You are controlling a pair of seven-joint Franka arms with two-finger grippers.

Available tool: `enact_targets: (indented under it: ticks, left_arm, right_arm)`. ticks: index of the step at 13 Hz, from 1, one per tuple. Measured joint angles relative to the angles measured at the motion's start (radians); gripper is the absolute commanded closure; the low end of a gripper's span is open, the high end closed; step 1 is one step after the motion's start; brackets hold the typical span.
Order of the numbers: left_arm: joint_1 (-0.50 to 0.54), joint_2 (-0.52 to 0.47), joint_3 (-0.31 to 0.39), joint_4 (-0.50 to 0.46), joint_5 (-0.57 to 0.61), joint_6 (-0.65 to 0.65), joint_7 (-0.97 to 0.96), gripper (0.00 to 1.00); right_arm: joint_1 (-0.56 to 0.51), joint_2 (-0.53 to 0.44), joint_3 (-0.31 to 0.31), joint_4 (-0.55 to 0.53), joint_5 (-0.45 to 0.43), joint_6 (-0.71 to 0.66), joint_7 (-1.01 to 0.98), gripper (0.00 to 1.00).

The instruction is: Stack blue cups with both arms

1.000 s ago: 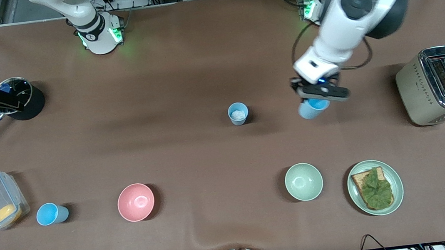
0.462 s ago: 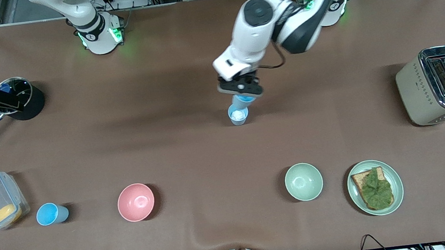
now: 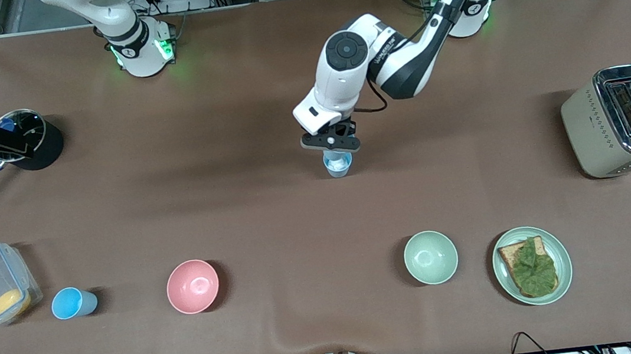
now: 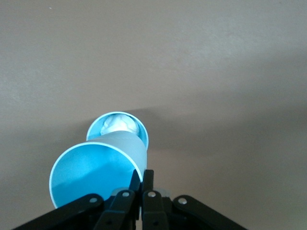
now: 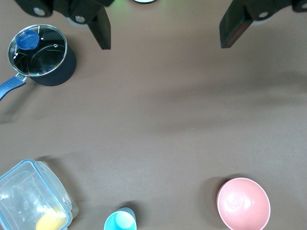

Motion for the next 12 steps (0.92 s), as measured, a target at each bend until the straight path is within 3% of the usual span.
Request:
enact_targets:
  ticks: [5, 8, 12]
  left_arm:
    - [0.000, 0.005, 0.002, 0.000, 0.000, -0.001, 0.000, 1.00]
    - [-0.006, 0.015, 0.002, 0.000, 0.000, 0.000, 0.000, 0.75]
    - [-0.008, 0.019, 0.013, 0.002, 0.000, 0.002, 0.000, 0.60]
  right_arm:
    - [0.000, 0.000, 0.000, 0.000, 0.000, 0.000, 0.000, 0.00]
    - [0.000, 0.000, -0.001, 0.000, 0.000, 0.000, 0.000, 0.00]
    - [0.000, 0.000, -0.002, 0.000, 0.000, 0.000, 0.000, 0.00]
